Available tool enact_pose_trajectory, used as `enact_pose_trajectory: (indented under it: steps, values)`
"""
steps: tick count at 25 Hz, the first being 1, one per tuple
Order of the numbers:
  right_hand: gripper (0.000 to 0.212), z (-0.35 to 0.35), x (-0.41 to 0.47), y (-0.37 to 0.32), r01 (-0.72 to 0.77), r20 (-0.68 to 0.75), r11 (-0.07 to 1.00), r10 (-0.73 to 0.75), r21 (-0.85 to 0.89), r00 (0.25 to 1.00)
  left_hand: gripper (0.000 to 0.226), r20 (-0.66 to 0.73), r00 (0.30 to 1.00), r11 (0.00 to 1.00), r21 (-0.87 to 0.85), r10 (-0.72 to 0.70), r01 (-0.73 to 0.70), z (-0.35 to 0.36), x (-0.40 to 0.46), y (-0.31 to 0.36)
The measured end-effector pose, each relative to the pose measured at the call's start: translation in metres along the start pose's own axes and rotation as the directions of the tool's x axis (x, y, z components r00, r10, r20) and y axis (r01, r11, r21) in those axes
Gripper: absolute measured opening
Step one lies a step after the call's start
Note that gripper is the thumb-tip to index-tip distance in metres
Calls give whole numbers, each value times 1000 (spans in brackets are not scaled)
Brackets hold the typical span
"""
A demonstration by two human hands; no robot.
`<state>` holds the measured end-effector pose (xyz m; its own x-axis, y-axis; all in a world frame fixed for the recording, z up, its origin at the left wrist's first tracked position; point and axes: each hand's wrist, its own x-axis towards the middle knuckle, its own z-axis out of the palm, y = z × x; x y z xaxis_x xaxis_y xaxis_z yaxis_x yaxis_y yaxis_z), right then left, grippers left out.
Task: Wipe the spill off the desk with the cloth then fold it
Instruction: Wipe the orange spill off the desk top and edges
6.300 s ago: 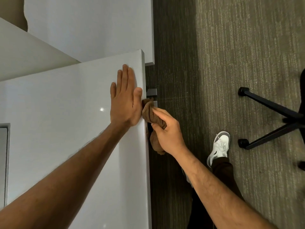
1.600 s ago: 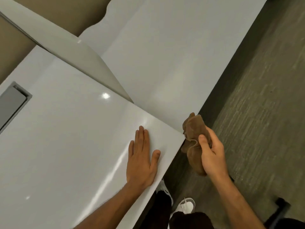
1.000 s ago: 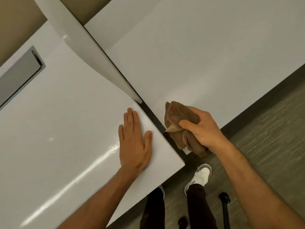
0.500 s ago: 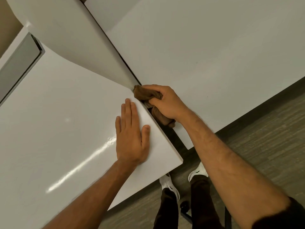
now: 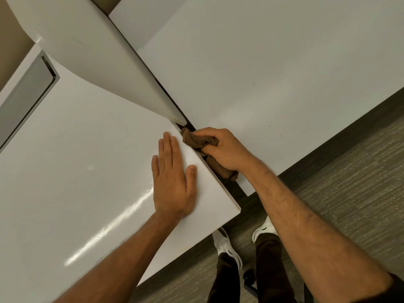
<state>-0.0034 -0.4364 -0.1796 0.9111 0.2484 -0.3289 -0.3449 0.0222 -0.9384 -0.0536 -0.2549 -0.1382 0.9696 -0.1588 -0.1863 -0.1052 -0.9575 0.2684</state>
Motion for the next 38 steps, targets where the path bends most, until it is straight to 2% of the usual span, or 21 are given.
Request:
enact_pose_trajectory:
  steps: [6, 10, 11, 14, 16, 22, 28, 31, 33, 36, 38]
  values:
    - [52, -5, -27, 12, 9, 1, 1000, -9, 9, 1000, 75, -4, 1000, 1000, -5, 4, -4, -1, -1, 1]
    - [46, -17, -16, -4, 110, -266, 970, -50, 217, 963, 76, 5, 1000, 1000, -6, 3, -3, -2, -1, 1]
    - [46, -18, -7, -10, 128, -274, 971, -69, 200, 959, 75, 3, 1000, 1000, -6, 3, -3, -2, -1, 2]
    - [51, -1, 11, -21, 113, -100, 994, -112, 1, 989, 74, -5, 1000, 1000, -27, 8, -8, -2, -1, 3]
    - [54, 14, 13, -17, 128, -31, 992, -128, -18, 991, 73, -15, 1000, 999, -37, 9, -9, -1, 0, 2]
    - [59, 6, 9, -3, 72, -48, 992, -67, 104, 997, 73, -17, 1000, 1000, -12, 16, -16, 2, 1, -2]
    - [69, 0, -15, 15, 20, -65, 989, -11, 145, 998, 75, -22, 1000, 1000, -17, 11, -12, 1, -1, -1]
    - [61, 2, -28, 25, 14, -122, 995, -2, 97, 993, 75, -14, 1000, 1000, -14, 5, -5, 1, -1, 0]
    - [55, 5, -31, 23, 42, -216, 996, -24, 77, 976, 75, -13, 1000, 1000, -11, 3, -3, 0, -1, 0]
    - [45, -6, -21, 13, 45, -437, 970, 66, 238, 897, 76, -4, 1000, 1000, -23, -9, 9, 1, 0, 1]
    - [44, -11, -13, 4, 81, -438, 948, 65, 307, 897, 77, -7, 1000, 1000, -24, -15, 15, 1, 0, 0]
